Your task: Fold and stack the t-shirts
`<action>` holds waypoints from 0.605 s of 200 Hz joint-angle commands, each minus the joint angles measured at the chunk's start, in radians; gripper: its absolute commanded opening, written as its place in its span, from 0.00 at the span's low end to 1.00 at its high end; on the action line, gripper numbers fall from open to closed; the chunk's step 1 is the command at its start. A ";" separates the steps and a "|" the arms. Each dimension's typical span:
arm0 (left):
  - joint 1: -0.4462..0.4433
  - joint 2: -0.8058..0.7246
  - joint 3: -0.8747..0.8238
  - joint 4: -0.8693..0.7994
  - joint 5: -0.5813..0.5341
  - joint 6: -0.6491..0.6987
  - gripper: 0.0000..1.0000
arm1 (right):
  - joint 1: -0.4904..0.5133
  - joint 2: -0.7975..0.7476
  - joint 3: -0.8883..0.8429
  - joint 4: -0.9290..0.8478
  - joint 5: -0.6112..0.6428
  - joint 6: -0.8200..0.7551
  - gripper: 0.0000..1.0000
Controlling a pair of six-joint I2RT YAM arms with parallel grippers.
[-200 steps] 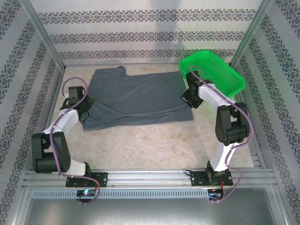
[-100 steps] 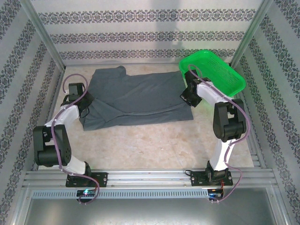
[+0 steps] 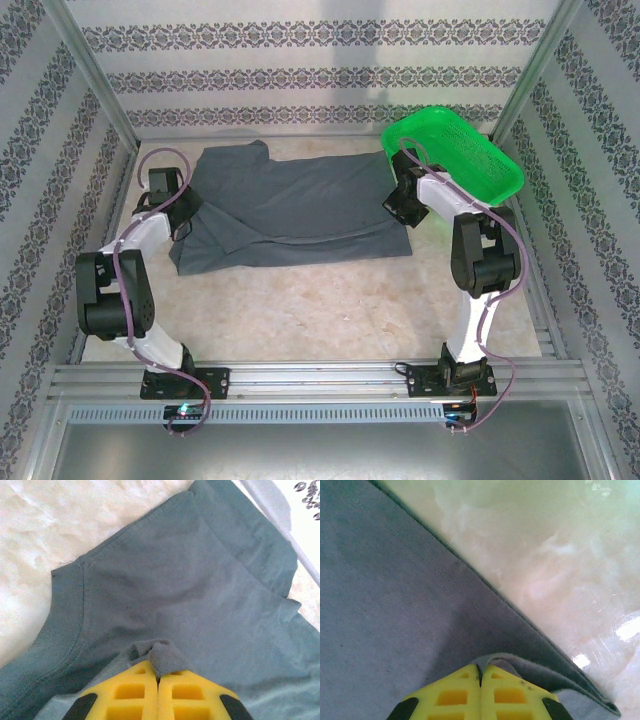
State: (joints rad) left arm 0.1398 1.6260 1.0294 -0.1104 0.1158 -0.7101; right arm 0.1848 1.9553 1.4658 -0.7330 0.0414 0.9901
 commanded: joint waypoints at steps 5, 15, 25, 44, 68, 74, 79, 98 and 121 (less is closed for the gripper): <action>0.017 0.013 0.045 0.008 0.005 0.032 0.18 | -0.016 0.016 0.034 -0.037 0.036 0.008 0.09; 0.018 0.013 0.062 -0.025 0.005 0.034 0.30 | -0.019 0.009 0.040 -0.040 0.039 -0.001 0.18; 0.020 0.005 0.075 -0.051 0.011 0.034 0.37 | -0.022 -0.006 0.046 -0.041 0.043 -0.016 0.26; 0.021 -0.031 0.102 -0.134 -0.007 0.025 0.55 | -0.029 -0.040 0.061 -0.056 0.055 -0.052 0.35; 0.021 -0.096 0.091 -0.259 -0.027 -0.016 0.59 | -0.039 -0.120 -0.001 -0.045 0.041 -0.072 0.42; 0.021 -0.116 0.075 -0.293 -0.028 -0.038 0.59 | -0.039 -0.146 -0.031 -0.037 0.036 -0.077 0.43; 0.020 -0.133 0.060 -0.326 -0.028 -0.056 0.58 | -0.039 -0.168 -0.061 -0.028 0.027 -0.080 0.44; 0.020 -0.218 -0.039 -0.436 -0.033 -0.116 0.55 | -0.043 -0.250 -0.190 0.006 -0.026 -0.090 0.46; 0.034 -0.340 -0.180 -0.505 -0.053 -0.134 0.52 | -0.051 -0.356 -0.362 0.089 -0.087 -0.110 0.52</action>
State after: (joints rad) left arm 0.1520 1.3762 0.9749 -0.4202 0.0944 -0.7845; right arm 0.1455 1.6775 1.2503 -0.7013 0.0242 0.9134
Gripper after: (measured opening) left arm 0.533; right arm 0.491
